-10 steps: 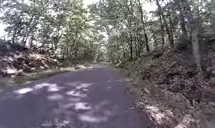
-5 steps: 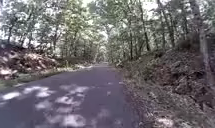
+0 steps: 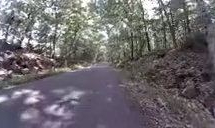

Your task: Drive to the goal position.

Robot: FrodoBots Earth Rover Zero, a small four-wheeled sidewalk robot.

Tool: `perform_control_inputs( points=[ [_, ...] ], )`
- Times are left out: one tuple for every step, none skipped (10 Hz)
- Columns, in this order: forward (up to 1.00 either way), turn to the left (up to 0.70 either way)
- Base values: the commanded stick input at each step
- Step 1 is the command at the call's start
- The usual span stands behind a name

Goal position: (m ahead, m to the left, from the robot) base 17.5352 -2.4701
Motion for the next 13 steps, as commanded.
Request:
perform_control_inputs(
  points=[
    [0.70, 0.00],
    [0.70, 0.00],
    [0.70, 0.00],
    [0.70, 0.00],
    [0.70, 0.00],
    [0.70, 0.00],
    [0.70, 0.00],
    [0.70, 0.00],
    [0.70, 0.00],
    [0.70, 0.00],
    [0.70, 0.00],
    [0.70, 0.00],
    [0.70, 0.00]
  ],
)
